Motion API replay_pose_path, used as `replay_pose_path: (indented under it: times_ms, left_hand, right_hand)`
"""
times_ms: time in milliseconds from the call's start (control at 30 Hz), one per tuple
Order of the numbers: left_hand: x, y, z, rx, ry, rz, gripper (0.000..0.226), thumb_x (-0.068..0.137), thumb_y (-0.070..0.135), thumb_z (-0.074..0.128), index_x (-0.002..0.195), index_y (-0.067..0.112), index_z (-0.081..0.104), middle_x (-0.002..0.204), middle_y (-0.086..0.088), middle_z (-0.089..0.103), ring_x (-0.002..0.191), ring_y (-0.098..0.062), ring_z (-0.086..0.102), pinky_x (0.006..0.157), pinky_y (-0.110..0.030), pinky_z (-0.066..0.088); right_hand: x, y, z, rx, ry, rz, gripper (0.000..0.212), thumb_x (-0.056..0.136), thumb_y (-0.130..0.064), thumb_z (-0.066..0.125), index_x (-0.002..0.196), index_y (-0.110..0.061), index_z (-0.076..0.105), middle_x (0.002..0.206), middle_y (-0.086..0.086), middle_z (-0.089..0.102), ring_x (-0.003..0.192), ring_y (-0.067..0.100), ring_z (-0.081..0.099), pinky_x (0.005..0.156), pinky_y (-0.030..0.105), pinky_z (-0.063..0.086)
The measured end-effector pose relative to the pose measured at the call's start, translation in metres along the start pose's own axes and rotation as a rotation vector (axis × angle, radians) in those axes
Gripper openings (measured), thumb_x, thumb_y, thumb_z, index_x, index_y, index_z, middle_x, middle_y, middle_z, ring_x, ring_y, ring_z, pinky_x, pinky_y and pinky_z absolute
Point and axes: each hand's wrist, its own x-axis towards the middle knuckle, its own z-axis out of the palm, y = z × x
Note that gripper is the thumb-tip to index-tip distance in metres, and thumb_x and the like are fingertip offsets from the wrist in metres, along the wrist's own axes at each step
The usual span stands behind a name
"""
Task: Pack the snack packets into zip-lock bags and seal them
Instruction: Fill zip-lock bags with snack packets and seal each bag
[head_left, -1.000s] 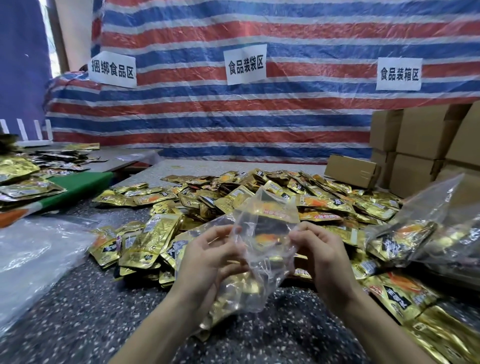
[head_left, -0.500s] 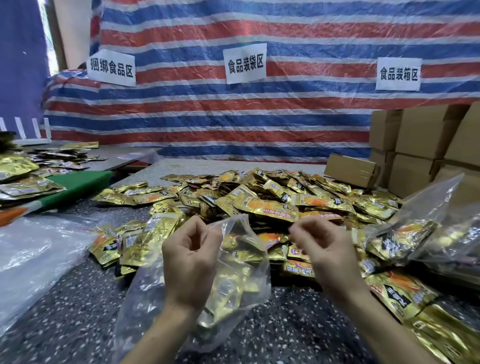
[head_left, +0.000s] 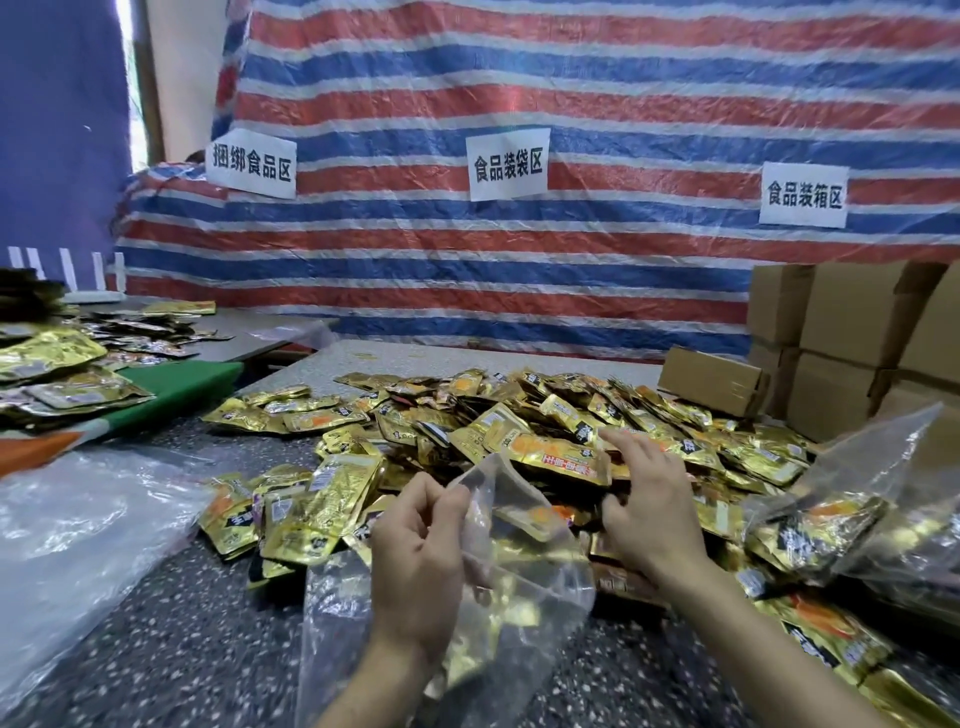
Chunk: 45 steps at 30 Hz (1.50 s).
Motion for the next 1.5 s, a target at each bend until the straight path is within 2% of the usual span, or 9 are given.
replay_pose_path:
  times_ms: [133, 300, 433, 633, 833, 1067, 1267, 1400, 1500]
  left_hand:
    - [0.004, -0.002, -0.002, -0.143, -0.068, -0.108, 0.033, 0.088, 0.027, 0.060, 0.059, 0.017, 0.052, 0.052, -0.006, 0.048, 0.035, -0.027, 0.052, 0.038, -0.029, 0.045]
    - [0.009, -0.008, -0.002, -0.210, -0.089, -0.167, 0.034, 0.085, 0.032, 0.060, 0.052, 0.025, 0.054, 0.047, 0.001, 0.047, 0.035, -0.012, 0.047, 0.042, -0.021, 0.043]
    - [0.012, -0.016, -0.005, -0.194, -0.071, -0.170, 0.039, 0.092, 0.027, 0.058, 0.053, 0.025, 0.056, 0.050, 0.001, 0.050, 0.037, -0.014, 0.048, 0.044, -0.020, 0.046]
    - [0.012, -0.019, -0.004, -0.079, -0.031, -0.176, 0.043, 0.098, 0.031, 0.056, 0.056, 0.024, 0.054, 0.054, -0.004, 0.055, 0.043, -0.021, 0.058, 0.060, -0.044, 0.057]
    - [0.008, -0.007, -0.001, -0.047, 0.014, -0.166, 0.039, 0.087, 0.043, 0.058, 0.072, 0.007, 0.051, 0.056, 0.000, 0.061, 0.050, -0.023, 0.064, 0.056, -0.051, 0.059]
    - [0.005, 0.001, 0.002, -0.007, 0.039, -0.099, 0.043, 0.091, 0.044, 0.051, 0.075, 0.004, 0.050, 0.058, -0.004, 0.061, 0.041, -0.010, 0.059, 0.039, -0.016, 0.044]
    - [0.004, 0.006, 0.005, 0.031, 0.078, 0.012, 0.047, 0.084, 0.051, 0.052, 0.077, 0.004, 0.051, 0.054, -0.007, 0.052, 0.047, -0.026, 0.050, 0.045, -0.042, 0.045]
    - [0.002, 0.007, 0.007, -0.007, 0.044, -0.005, 0.048, 0.086, 0.049, 0.053, 0.073, 0.003, 0.053, 0.053, 0.001, 0.057, 0.044, -0.013, 0.053, 0.044, -0.021, 0.044]
    - [0.003, 0.007, 0.006, -0.070, 0.029, -0.078, 0.053, 0.083, 0.055, 0.054, 0.078, 0.002, 0.057, 0.060, -0.005, 0.065, 0.052, -0.025, 0.062, 0.050, -0.030, 0.051]
  right_hand:
    - [0.018, 0.001, 0.001, -0.081, -0.122, 0.024, 0.052, 0.086, -0.011, 0.065, 0.131, -0.038, 0.058, 0.142, -0.011, 0.051, 0.133, 0.019, 0.032, 0.107, 0.041, 0.029]
    - [0.015, 0.006, 0.000, 0.048, 0.063, -0.055, 0.025, 0.095, -0.019, 0.065, 0.118, -0.026, 0.070, 0.122, -0.001, 0.066, 0.133, 0.024, 0.044, 0.109, 0.045, 0.028]
    - [0.011, -0.005, -0.016, 0.421, 0.169, -0.053, 0.012, 0.100, -0.017, 0.056, 0.104, -0.022, 0.066, 0.094, 0.002, 0.070, 0.081, 0.022, 0.064, 0.068, 0.034, 0.054]
    - [0.011, -0.034, -0.065, 0.744, 0.315, 0.179, 0.036, 0.103, -0.037, 0.051, 0.084, -0.012, 0.067, 0.075, 0.015, 0.065, 0.068, 0.024, 0.057, 0.055, 0.035, 0.046]
    - [0.004, -0.076, -0.106, 1.167, -0.104, 0.519, 0.030, 0.098, -0.031, 0.061, 0.084, -0.008, 0.076, 0.076, 0.012, 0.076, 0.065, 0.028, 0.074, 0.054, 0.043, 0.060]
    - [-0.012, -0.092, -0.095, 0.871, -0.370, 0.461, 0.040, 0.105, -0.033, 0.049, 0.105, 0.005, 0.060, 0.085, 0.022, 0.073, 0.072, 0.038, 0.075, 0.066, 0.065, 0.059]
    - [-0.017, -0.099, -0.093, 0.583, -0.296, 0.378, 0.041, 0.101, -0.040, 0.054, 0.100, 0.002, 0.054, 0.093, 0.027, 0.070, 0.075, 0.039, 0.074, 0.066, 0.057, 0.061]
    - [-0.024, -0.110, -0.084, 0.494, -0.333, 0.323, 0.048, 0.099, -0.048, 0.052, 0.082, -0.004, 0.057, 0.088, 0.025, 0.073, 0.072, 0.036, 0.071, 0.067, 0.050, 0.058]
    - [-0.027, -0.112, -0.076, 0.443, -0.364, 0.275, 0.046, 0.098, -0.053, 0.051, 0.073, -0.013, 0.053, 0.069, 0.006, 0.059, 0.058, 0.015, 0.046, 0.056, 0.031, 0.036]
